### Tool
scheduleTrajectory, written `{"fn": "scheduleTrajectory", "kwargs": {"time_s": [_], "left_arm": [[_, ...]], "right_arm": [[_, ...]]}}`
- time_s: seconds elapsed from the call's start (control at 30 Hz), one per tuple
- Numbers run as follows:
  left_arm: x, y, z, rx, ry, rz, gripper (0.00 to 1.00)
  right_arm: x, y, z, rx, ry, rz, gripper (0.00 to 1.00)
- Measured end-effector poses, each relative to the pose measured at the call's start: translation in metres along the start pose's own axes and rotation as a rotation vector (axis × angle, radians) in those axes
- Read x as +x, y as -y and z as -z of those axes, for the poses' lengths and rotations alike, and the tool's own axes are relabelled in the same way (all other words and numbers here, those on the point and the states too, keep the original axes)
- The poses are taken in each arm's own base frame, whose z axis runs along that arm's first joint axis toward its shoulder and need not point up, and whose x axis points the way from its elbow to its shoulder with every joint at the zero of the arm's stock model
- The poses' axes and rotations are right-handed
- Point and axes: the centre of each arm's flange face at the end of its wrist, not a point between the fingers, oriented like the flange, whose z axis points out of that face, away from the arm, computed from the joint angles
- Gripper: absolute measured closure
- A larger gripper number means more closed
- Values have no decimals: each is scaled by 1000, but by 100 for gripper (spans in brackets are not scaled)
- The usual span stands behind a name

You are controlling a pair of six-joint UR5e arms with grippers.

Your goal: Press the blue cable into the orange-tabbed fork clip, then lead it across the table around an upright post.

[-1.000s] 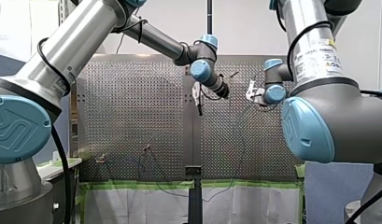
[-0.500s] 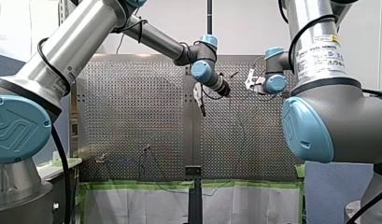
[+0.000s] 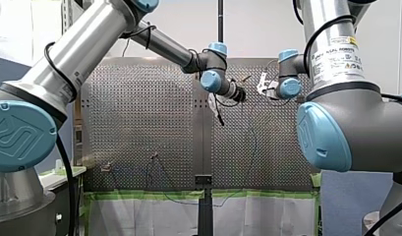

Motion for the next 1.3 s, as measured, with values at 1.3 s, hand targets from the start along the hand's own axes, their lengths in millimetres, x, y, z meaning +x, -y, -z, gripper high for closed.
{"fn": "scheduleTrajectory", "kwargs": {"time_s": [1.3], "left_arm": [[52,-42,-43,69,-95,321,0]], "right_arm": [[-4,14,2,96,29,-8,100]]}}
